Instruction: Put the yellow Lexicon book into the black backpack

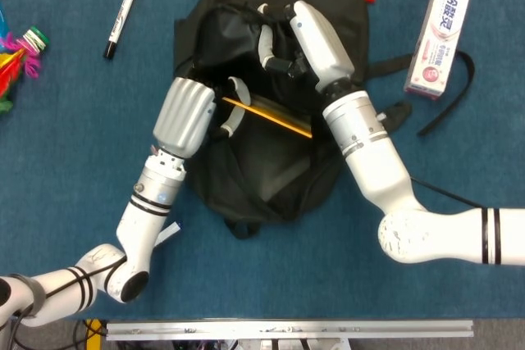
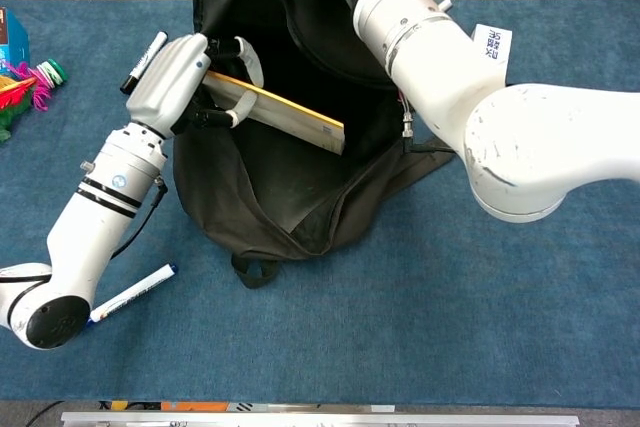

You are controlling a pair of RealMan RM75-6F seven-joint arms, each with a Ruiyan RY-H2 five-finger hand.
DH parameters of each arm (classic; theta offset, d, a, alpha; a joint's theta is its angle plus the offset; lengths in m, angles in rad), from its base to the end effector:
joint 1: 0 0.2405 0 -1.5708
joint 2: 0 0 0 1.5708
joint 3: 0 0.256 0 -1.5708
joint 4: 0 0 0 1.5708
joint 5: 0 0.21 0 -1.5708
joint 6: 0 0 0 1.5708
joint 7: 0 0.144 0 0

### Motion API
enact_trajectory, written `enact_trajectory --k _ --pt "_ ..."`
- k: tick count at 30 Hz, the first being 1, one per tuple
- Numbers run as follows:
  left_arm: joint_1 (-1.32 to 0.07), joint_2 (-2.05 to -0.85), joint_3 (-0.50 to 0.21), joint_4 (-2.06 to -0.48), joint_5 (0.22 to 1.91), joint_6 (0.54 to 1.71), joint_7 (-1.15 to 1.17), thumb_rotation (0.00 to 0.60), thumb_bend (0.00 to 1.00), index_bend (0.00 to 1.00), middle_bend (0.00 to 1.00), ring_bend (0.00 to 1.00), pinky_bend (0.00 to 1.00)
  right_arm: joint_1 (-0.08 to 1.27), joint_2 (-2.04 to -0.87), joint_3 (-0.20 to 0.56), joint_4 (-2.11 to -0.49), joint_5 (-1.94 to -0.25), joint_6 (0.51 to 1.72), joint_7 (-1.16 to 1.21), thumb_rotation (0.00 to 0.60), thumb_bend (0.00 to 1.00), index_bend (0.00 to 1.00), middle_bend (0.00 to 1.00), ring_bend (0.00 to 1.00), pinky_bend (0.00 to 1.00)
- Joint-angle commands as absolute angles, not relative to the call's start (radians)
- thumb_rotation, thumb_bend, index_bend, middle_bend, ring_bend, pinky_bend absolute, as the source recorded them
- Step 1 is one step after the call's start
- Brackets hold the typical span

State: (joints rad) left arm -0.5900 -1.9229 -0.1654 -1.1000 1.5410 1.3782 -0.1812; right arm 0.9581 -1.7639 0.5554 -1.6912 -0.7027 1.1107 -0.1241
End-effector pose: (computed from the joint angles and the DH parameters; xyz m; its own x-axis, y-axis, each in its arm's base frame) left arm -0.1373 0.3012 -0.0587 -0.0494 0.0629 0.9968 0.8850 -0.4598 0.0729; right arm 0.0211 -0.3534 -0.0146 -0.4097 -0.3620 0.8373 -0.8648 -0.1381 -0.4828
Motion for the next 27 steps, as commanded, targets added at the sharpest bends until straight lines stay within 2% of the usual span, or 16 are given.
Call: enact_trajectory --k 1,10,17,21,23,27 --pt "-0.601 -1.936 -0.161 -1.095 1.539 1.359 -0.161 0.600 0.38 0.61 0.55 0.51 0.50 0.959 -1.767 0.558 -1.693 -0.704 1.115 -0.120 0.600 0.72 0.74 0.70 0.69 0.83" --pt "-0.642 -1.967 -0.185 -1.077 1.466 1.241 0.009 0.600 0.38 0.60 0.55 0.51 0.50 0.958 -1.767 0.550 -1.712 -0.704 1.118 -0.118 0.600 0.72 0.74 0.70 0.69 0.83" --pt "-0.659 -2.024 -0.240 -1.030 1.431 1.268 0.036 0.600 0.38 0.59 0.55 0.51 0.51 0.955 -1.763 0.542 -1.720 -0.708 1.118 -0.118 0.600 0.72 0.74 0.70 0.69 0.83" --pt "-0.655 -2.017 -0.237 -1.042 1.433 1.277 0.034 0.600 0.35 0.46 0.49 0.50 0.51 0.952 -1.757 0.542 -1.724 -0.710 1.117 -0.115 0.600 0.72 0.74 0.70 0.69 0.82" --pt "-0.650 -2.006 -0.231 -1.057 1.435 1.280 0.033 0.600 0.29 0.38 0.45 0.50 0.51 0.951 -1.755 0.542 -1.725 -0.710 1.116 -0.112 0.600 0.72 0.74 0.70 0.69 0.82" --pt "-0.636 -1.989 -0.227 -1.081 1.422 1.279 0.041 0.600 0.23 0.30 0.36 0.44 0.51 0.949 -1.755 0.542 -1.721 -0.709 1.116 -0.109 0.600 0.72 0.74 0.70 0.69 0.83"
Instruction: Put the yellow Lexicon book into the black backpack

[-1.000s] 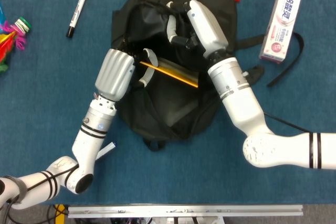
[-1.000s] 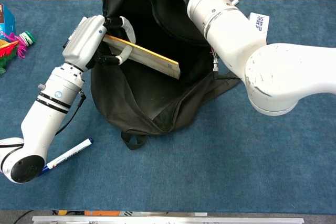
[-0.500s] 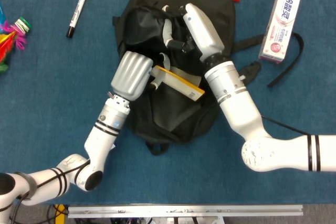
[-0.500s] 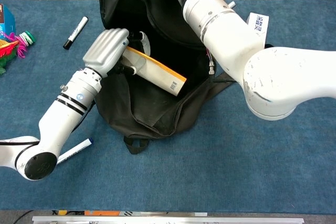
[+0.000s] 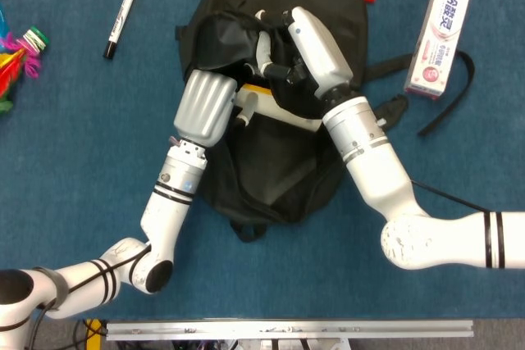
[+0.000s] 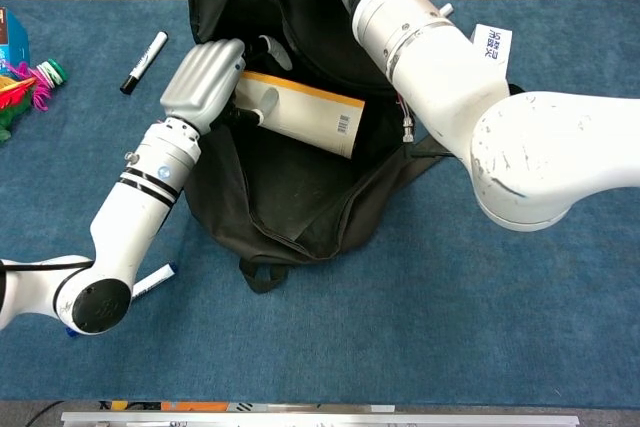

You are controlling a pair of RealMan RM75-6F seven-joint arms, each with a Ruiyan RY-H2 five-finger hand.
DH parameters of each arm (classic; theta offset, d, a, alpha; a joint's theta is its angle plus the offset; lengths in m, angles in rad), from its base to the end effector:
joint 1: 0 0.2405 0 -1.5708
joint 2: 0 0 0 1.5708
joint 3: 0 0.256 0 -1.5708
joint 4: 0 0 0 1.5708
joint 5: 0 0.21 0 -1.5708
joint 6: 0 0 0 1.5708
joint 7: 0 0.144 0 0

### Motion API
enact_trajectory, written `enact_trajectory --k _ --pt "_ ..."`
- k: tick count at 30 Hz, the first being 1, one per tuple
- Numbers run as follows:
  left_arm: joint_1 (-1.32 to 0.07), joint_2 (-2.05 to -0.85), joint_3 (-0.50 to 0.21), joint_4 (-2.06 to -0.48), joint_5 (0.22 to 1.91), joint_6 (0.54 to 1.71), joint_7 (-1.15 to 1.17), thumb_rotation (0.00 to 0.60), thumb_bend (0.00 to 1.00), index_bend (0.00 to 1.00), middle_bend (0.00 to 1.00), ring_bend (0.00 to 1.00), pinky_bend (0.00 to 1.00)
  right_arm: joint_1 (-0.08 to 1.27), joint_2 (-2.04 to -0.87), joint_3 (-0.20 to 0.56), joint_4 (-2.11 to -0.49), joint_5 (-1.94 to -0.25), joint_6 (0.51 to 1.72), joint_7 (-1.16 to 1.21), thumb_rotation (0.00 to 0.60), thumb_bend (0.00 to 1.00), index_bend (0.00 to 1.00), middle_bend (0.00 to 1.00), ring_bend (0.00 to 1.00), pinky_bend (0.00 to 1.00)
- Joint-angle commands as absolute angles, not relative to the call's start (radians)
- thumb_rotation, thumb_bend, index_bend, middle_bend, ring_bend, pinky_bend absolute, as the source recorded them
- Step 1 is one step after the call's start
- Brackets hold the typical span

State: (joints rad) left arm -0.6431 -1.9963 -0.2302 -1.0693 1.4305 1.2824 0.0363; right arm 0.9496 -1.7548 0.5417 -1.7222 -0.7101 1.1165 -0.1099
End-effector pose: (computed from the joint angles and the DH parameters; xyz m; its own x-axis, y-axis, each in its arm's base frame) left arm -0.1207 0.3169 -0.0805 0.0930 0.0389 0.9949 0.9194 -0.3869 -0.0708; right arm 0.0212 -0.3470 -0.0137 -0.4186 -0.3784 0.8256 -0.8563 -0.1382 -0.4976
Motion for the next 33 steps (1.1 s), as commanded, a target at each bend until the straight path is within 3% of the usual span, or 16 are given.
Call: enact_trajectory --k 1,5,9,13,20,33 --pt "-0.631 -1.981 -0.224 -1.096 1.417 1.275 0.043 0.600 0.22 0.28 0.33 0.41 0.51 0.949 -1.754 0.542 -1.719 -0.708 1.116 -0.109 0.600 0.72 0.74 0.70 0.69 0.83" --pt "-0.610 -1.950 -0.209 -1.139 1.411 1.277 0.051 0.600 0.21 0.19 0.18 0.24 0.46 0.948 -1.751 0.544 -1.716 -0.705 1.116 -0.106 0.600 0.72 0.74 0.70 0.69 0.83" --pt "-0.577 -1.897 -0.183 -1.191 1.407 1.281 0.070 0.600 0.21 0.13 0.08 0.14 0.41 0.943 -1.742 0.552 -1.716 -0.703 1.115 -0.097 0.600 0.72 0.74 0.70 0.69 0.83" --pt "-0.549 -1.843 -0.163 -1.241 1.395 1.280 0.116 0.600 0.21 0.04 0.00 0.01 0.25 0.938 -1.732 0.560 -1.722 -0.702 1.104 -0.081 0.600 0.72 0.74 0.70 0.69 0.82" --pt "-0.514 -1.773 -0.146 -1.308 1.381 1.295 0.203 0.600 0.21 0.00 0.00 0.00 0.13 0.933 -1.722 0.552 -1.721 -0.703 1.091 -0.069 0.600 0.72 0.74 0.70 0.69 0.83" --pt "-0.465 -1.635 -0.095 -1.559 1.353 1.261 0.279 0.600 0.21 0.00 0.00 0.00 0.11 0.937 -1.697 0.532 -1.717 -0.685 1.072 -0.093 0.600 0.72 0.74 0.70 0.69 0.83"
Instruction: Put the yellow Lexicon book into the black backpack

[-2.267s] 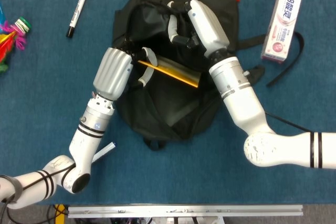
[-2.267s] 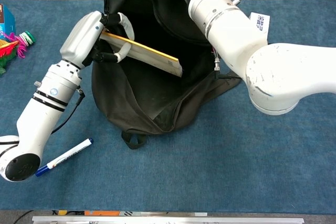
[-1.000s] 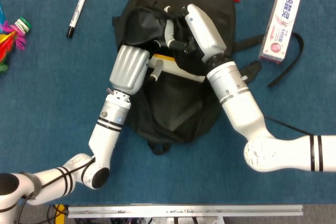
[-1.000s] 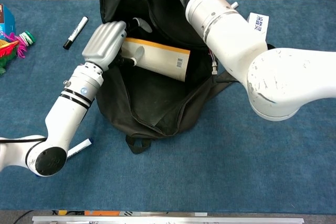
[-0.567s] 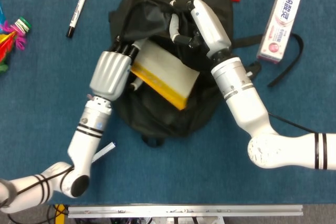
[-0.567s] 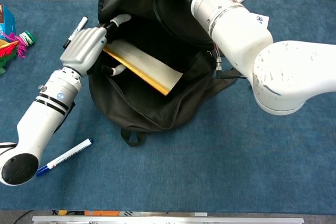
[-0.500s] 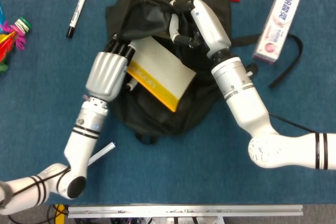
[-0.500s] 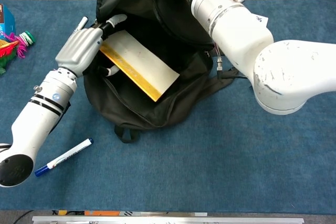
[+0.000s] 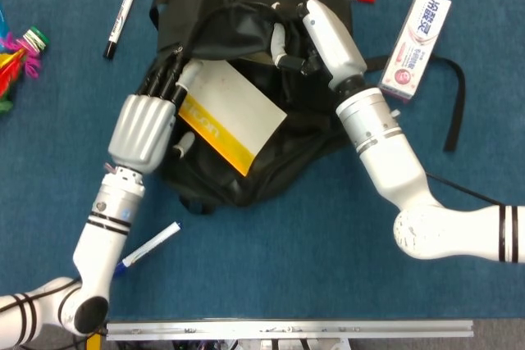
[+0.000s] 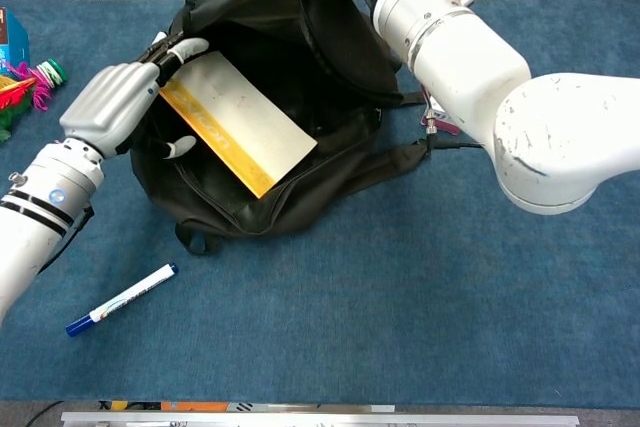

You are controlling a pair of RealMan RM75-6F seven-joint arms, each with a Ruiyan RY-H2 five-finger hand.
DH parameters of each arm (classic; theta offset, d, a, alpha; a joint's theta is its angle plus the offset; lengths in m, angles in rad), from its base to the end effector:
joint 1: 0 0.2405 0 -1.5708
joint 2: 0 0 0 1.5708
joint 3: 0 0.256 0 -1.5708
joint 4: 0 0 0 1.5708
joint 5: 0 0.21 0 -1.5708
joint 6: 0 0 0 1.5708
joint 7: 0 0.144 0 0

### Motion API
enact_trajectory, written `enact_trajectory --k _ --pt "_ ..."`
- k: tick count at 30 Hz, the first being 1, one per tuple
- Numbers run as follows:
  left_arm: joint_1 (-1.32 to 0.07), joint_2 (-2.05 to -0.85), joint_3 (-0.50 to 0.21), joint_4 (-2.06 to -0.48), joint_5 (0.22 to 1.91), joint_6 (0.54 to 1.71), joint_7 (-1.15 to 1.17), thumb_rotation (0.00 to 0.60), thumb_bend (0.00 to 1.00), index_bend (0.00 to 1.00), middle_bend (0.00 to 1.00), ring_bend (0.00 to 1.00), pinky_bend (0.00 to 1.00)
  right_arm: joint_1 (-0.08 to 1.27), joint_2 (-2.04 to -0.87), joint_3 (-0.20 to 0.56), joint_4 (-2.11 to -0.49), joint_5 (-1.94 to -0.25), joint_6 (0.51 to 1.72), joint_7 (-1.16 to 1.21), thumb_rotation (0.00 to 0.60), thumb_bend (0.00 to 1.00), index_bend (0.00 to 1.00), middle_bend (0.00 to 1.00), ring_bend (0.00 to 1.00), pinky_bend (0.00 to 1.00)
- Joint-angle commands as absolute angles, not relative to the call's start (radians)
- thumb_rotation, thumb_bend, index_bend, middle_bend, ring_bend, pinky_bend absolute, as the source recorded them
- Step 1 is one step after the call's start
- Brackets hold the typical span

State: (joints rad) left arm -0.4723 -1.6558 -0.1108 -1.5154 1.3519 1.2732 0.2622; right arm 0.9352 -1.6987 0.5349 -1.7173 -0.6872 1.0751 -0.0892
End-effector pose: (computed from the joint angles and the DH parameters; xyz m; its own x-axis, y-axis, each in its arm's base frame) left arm -0.1750 0.2704 -0.0179 0.2484 0.1313 0.9597 0.9356 -0.2894 -0.2025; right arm 0.0065 -0.3565 -0.0060 -0.4048 -0.3786 0.8324 -0.8704 -0.1197 -0.4777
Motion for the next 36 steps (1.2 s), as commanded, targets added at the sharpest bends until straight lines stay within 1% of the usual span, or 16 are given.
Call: enact_trajectory --k 1,6,12,16,18,21,22,24,25,26,28,29,31,33,36 --pt "-0.464 -1.632 -0.090 -1.572 1.362 1.265 0.284 0.600 0.21 0.00 0.00 0.00 0.11 0.938 -1.692 0.530 -1.716 -0.681 1.067 -0.096 0.600 0.72 0.74 0.70 0.69 0.82" --pt "-0.453 -1.606 -0.082 -1.620 1.388 1.285 0.292 0.600 0.21 0.00 0.00 0.00 0.11 0.937 -1.652 0.523 -1.722 -0.658 1.034 -0.113 0.600 0.72 0.74 0.70 0.69 0.83" --pt "-0.433 -1.542 -0.086 -1.681 1.386 1.305 0.300 0.600 0.21 0.00 0.00 0.00 0.11 0.938 -1.619 0.504 -1.733 -0.655 0.988 -0.111 0.600 0.72 0.74 0.69 0.69 0.82" --pt "-0.415 -1.497 -0.086 -1.721 1.384 1.322 0.304 0.600 0.21 0.00 0.00 0.00 0.11 0.940 -1.606 0.487 -1.738 -0.667 0.955 -0.100 0.600 0.69 0.74 0.66 0.69 0.83" --pt "-0.408 -1.486 -0.089 -1.728 1.381 1.331 0.300 0.600 0.21 0.00 0.00 0.00 0.11 0.939 -1.600 0.480 -1.741 -0.673 0.936 -0.088 0.600 0.64 0.73 0.63 0.66 0.82" --pt "-0.397 -1.467 -0.097 -1.737 1.370 1.340 0.292 0.600 0.21 0.00 0.00 0.00 0.11 0.939 -1.586 0.464 -1.749 -0.684 0.900 -0.072 0.600 0.43 0.64 0.55 0.58 0.75" --pt "-0.395 -1.463 -0.099 -1.739 1.369 1.343 0.290 0.600 0.21 0.00 0.00 0.00 0.11 0.940 -1.583 0.459 -1.750 -0.684 0.892 -0.071 0.600 0.33 0.59 0.50 0.53 0.70" --pt "-0.390 -1.454 -0.100 -1.741 1.369 1.347 0.288 0.600 0.21 0.00 0.00 0.00 0.11 0.942 -1.574 0.452 -1.754 -0.686 0.875 -0.065 0.600 0.16 0.48 0.41 0.44 0.60" --pt "-0.387 -1.450 -0.101 -1.743 1.370 1.351 0.286 0.600 0.21 0.00 0.00 0.00 0.11 0.943 -1.570 0.451 -1.756 -0.686 0.868 -0.061 0.600 0.09 0.42 0.37 0.39 0.55" --pt "-0.385 -1.447 -0.101 -1.744 1.371 1.353 0.285 0.600 0.21 0.00 0.00 0.00 0.11 0.944 -1.568 0.451 -1.756 -0.688 0.866 -0.056 0.600 0.05 0.36 0.34 0.35 0.51" --pt "-0.380 -1.440 -0.102 -1.747 1.372 1.357 0.282 0.600 0.21 0.00 0.00 0.00 0.11 0.943 -1.564 0.451 -1.759 -0.695 0.863 -0.044 0.600 0.00 0.28 0.29 0.31 0.45" --pt "-0.379 -1.438 -0.102 -1.747 1.373 1.358 0.281 0.600 0.21 0.00 0.00 0.00 0.11 0.943 -1.562 0.451 -1.759 -0.699 0.862 -0.039 0.600 0.00 0.24 0.27 0.29 0.43" --pt "-0.376 -1.434 -0.102 -1.746 1.373 1.359 0.280 0.600 0.21 0.00 0.00 0.00 0.11 0.940 -1.555 0.450 -1.763 -0.706 0.859 -0.029 0.600 0.00 0.20 0.25 0.27 0.41" --pt "-0.373 -1.429 -0.102 -1.744 1.372 1.359 0.279 0.600 0.21 0.00 0.00 0.00 0.11 0.936 -1.545 0.447 -1.766 -0.718 0.859 -0.019 0.600 0.00 0.18 0.24 0.26 0.40" --pt "-0.369 -1.423 -0.101 -1.742 1.374 1.359 0.278 0.600 0.21 0.00 0.00 0.00 0.11 0.926 -1.520 0.439 -1.775 -0.732 0.859 -0.013 0.600 0.00 0.18 0.24 0.26 0.40"
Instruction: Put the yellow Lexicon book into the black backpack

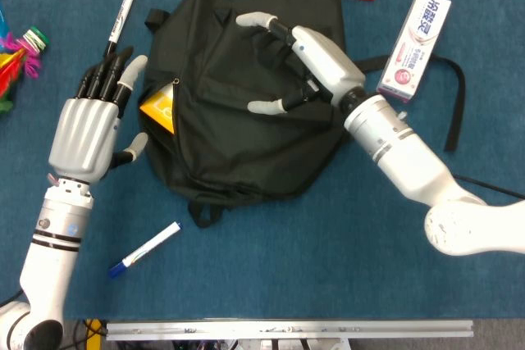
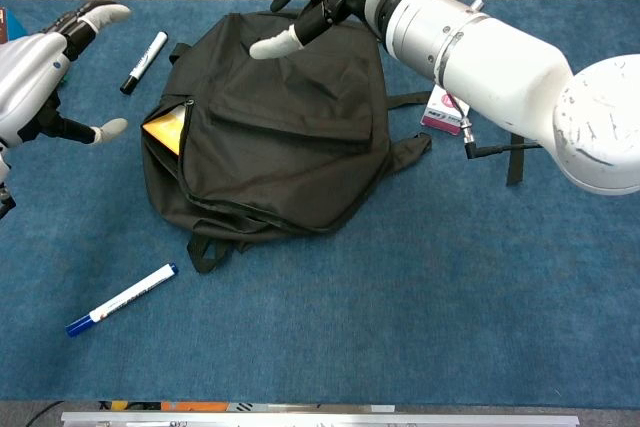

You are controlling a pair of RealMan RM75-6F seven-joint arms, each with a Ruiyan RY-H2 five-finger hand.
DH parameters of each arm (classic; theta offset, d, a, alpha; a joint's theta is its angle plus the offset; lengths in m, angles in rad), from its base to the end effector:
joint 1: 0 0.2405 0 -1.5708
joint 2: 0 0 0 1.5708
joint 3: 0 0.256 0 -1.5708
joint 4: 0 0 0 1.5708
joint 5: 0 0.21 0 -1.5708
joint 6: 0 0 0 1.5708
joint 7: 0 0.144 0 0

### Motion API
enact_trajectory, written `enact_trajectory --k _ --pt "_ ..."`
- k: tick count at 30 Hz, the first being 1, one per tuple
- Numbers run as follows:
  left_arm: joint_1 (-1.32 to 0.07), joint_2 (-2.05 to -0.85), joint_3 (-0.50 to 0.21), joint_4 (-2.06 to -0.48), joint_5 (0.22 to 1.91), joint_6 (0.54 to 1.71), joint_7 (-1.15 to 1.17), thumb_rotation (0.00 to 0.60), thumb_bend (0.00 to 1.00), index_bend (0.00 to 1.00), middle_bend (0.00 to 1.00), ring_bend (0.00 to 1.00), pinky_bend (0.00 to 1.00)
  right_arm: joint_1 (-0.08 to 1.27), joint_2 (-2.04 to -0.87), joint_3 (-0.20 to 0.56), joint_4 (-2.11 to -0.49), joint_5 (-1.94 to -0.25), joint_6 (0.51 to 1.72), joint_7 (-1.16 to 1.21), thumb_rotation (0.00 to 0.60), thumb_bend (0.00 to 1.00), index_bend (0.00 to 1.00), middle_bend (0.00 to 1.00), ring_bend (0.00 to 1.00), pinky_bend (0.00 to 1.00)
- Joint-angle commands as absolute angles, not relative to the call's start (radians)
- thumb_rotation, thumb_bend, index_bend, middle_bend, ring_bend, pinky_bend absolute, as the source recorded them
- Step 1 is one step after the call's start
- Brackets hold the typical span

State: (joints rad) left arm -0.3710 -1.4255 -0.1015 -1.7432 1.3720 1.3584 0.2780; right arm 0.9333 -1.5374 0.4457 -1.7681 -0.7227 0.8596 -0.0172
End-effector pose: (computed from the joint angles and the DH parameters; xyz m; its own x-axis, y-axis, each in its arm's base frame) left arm -0.1952 0.2495 0.0516 0.2481 0.0685 0.9663 0.9493 -0.2162 -0.2284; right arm -0.0084 -0.3483 -0.0025 -0.2543 -0.5472 0.7975 -0.8980 -0.1726 -0.4048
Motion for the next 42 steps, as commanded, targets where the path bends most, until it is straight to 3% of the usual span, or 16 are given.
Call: enact_trajectory --k 1,9,13,17,28,33,42 --pt "-0.368 -1.420 -0.100 -1.741 1.375 1.360 0.279 0.600 0.21 0.00 0.00 0.00 0.11 0.921 -1.510 0.435 -1.779 -0.737 0.861 -0.014 0.600 0.00 0.18 0.24 0.26 0.40" --pt "-0.357 -1.395 -0.096 -1.736 1.387 1.367 0.280 0.600 0.21 0.00 0.00 0.00 0.11 0.861 -1.410 0.385 -1.821 -0.798 0.894 -0.028 0.600 0.02 0.18 0.28 0.26 0.40" --pt "-0.338 -1.367 -0.092 -1.720 1.388 1.380 0.251 0.600 0.21 0.00 0.00 0.00 0.11 0.775 -1.302 0.328 -1.866 -0.858 0.940 -0.031 0.600 0.17 0.18 0.32 0.26 0.40" --pt "-0.325 -1.351 -0.094 -1.707 1.388 1.392 0.227 0.600 0.21 0.00 0.00 0.00 0.11 0.720 -1.234 0.283 -1.879 -0.910 0.974 -0.043 0.600 0.24 0.19 0.34 0.27 0.40" --pt "-0.289 -1.332 -0.101 -1.624 1.411 1.439 0.153 0.600 0.21 0.01 0.00 0.00 0.11 0.532 -1.121 0.161 -1.850 -1.085 1.161 -0.054 0.600 0.40 0.40 0.46 0.37 0.48" --pt "-0.271 -1.321 -0.101 -1.595 1.402 1.445 0.131 0.600 0.21 0.03 0.00 0.00 0.11 0.451 -1.104 0.112 -1.794 -1.174 1.246 -0.038 0.600 0.42 0.50 0.53 0.44 0.57" --pt "-0.228 -1.270 -0.080 -1.577 1.367 1.436 0.133 0.600 0.21 0.07 0.01 0.00 0.11 0.324 -1.121 0.042 -1.661 -1.310 1.376 0.000 0.600 0.42 0.57 0.58 0.47 0.58"
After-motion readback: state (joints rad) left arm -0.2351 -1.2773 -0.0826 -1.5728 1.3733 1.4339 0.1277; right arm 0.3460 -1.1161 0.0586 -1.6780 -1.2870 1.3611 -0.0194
